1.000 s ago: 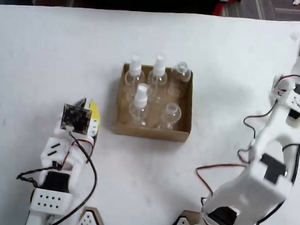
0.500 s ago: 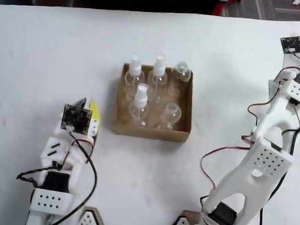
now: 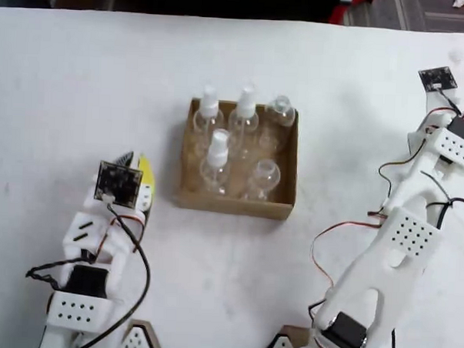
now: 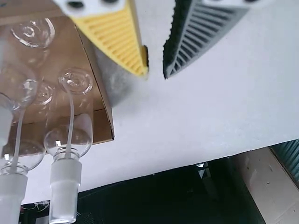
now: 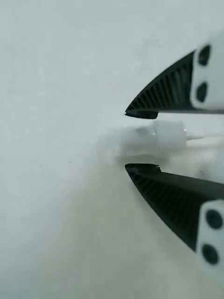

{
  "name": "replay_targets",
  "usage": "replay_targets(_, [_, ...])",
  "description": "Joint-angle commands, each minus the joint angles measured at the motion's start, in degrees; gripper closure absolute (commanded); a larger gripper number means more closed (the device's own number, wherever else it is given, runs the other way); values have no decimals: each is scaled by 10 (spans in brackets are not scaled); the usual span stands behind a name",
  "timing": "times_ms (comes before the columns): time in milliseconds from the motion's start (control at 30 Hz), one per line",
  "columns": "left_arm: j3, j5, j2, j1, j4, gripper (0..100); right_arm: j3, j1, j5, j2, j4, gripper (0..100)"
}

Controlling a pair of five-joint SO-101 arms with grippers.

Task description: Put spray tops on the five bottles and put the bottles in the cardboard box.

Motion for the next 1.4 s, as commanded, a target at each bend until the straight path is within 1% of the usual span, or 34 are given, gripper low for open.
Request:
replay_targets(0, [-2,-8,-6,7,-12,940,-54,8,11,12,4,937])
replay_targets(67, [-2,-8,-6,7,-11,940,-55,8,11,16,4,985])
replay_targets(167, [-2,-8,-6,7,-11,940,-55,8,11,19,4,971])
replay_targets(300, [-3,-8,-6,7,-11,940,-55,8,11,16,17,983])
replay_targets(467, [-3,-8,-6,7,-11,940,-55,-11,11,-10,96,983])
replay_targets(633, [-3,-8,-6,7,-11,940,-55,-51,5,-69,192,983])
replay_targets(767, [-3,-8,-6,7,-11,940,-55,-80,4,-121,247,983])
replay_targets(1033, [-3,-8,-6,7,-10,940,-55,-102,-102,-225,253,983])
replay_targets(1233, [-3,-8,-6,7,-10,940,-54,-114,-204,-329,272,983])
replay_targets(1367, [-3,-8,-6,7,-10,940,-48,-121,-243,-408,275,983])
